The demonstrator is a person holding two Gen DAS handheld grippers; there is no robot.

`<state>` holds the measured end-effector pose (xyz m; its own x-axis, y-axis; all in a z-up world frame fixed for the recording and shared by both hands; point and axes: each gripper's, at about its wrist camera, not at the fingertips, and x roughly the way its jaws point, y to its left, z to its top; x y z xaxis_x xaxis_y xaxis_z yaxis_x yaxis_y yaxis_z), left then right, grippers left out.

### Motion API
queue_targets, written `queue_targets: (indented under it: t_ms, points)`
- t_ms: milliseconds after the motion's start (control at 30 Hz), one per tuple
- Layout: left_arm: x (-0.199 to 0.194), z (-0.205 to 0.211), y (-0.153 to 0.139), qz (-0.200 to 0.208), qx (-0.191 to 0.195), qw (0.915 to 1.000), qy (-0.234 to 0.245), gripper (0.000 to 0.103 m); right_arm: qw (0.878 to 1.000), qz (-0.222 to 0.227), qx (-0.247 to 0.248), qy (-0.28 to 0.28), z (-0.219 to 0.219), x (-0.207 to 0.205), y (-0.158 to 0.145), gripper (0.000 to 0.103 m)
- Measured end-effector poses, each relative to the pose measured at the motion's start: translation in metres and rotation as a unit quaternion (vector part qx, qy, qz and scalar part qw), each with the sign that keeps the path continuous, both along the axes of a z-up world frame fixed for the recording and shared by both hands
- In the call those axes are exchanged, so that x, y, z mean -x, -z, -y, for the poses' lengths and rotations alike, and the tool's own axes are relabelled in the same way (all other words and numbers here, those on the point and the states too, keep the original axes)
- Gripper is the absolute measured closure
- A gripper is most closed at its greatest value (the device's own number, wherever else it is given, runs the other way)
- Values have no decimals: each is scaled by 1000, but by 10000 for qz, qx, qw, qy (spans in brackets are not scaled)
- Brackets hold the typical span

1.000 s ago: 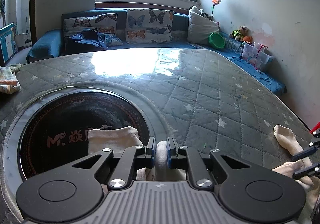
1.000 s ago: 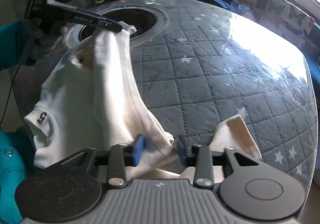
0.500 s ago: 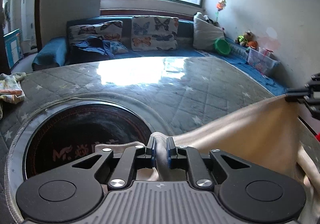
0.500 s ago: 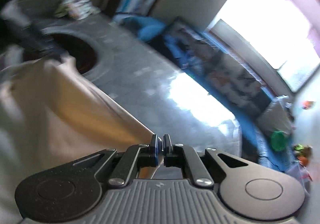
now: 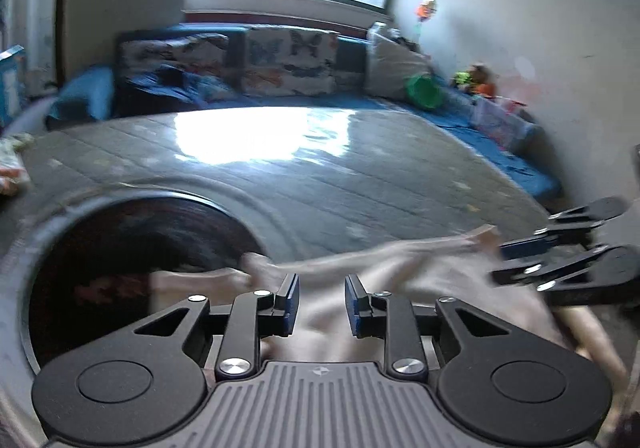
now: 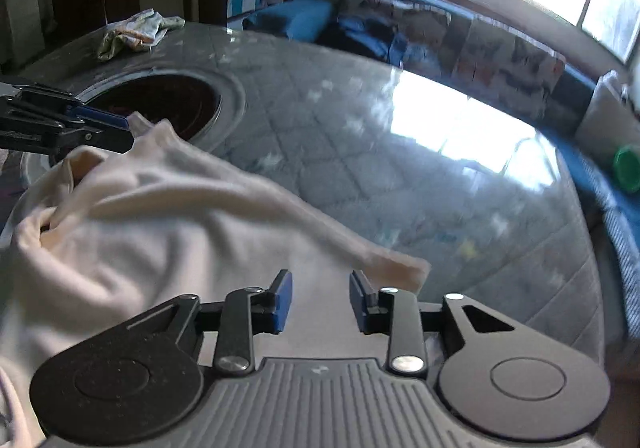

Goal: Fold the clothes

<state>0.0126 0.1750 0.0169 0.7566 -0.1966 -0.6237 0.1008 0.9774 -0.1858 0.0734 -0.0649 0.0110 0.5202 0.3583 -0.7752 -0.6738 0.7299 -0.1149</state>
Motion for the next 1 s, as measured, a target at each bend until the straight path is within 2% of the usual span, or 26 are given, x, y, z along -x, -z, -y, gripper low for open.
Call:
queue_targets:
  t_ms: [67, 133, 200, 367, 467, 567, 600, 833, 1000]
  points:
    - [-2, 8, 4, -83, 24, 9999, 131, 76, 9998, -138, -78, 98, 5, 1, 7, 68]
    - [-9, 9, 12, -262, 32, 9996, 27, 76, 9994, -176, -173, 224, 9, 2, 10, 66]
    - [-16, 3, 20, -418, 57, 9989, -198, 76, 9988, -215, -269, 349, 13, 4, 13, 56]
    - [-26, -17, 29, -578, 29, 9961, -673, 79, 9969, -253, -510, 541, 19, 0, 20, 44]
    - [-26, -17, 30, -514, -266, 9951, -800, 81, 9965, -180, -608, 549, 16, -4, 23, 40]
    - [-23, -9, 33, -350, -916, 9909, -918, 82, 9966, -103, -659, 490, 5, -7, 25, 37]
    - [-22, -10, 34, -329, -1011, 9898, -949, 83, 9966, -83, -670, 462, 0, -9, 26, 35]
    - [-16, -35, 38, -281, -1303, 9818, -1352, 83, 9967, -13, -767, 249, -36, -22, 29, 32]
    - [-15, -57, 39, -275, -1554, 9727, -1699, 83, 9963, 14, -858, 104, -65, -34, 31, 28]
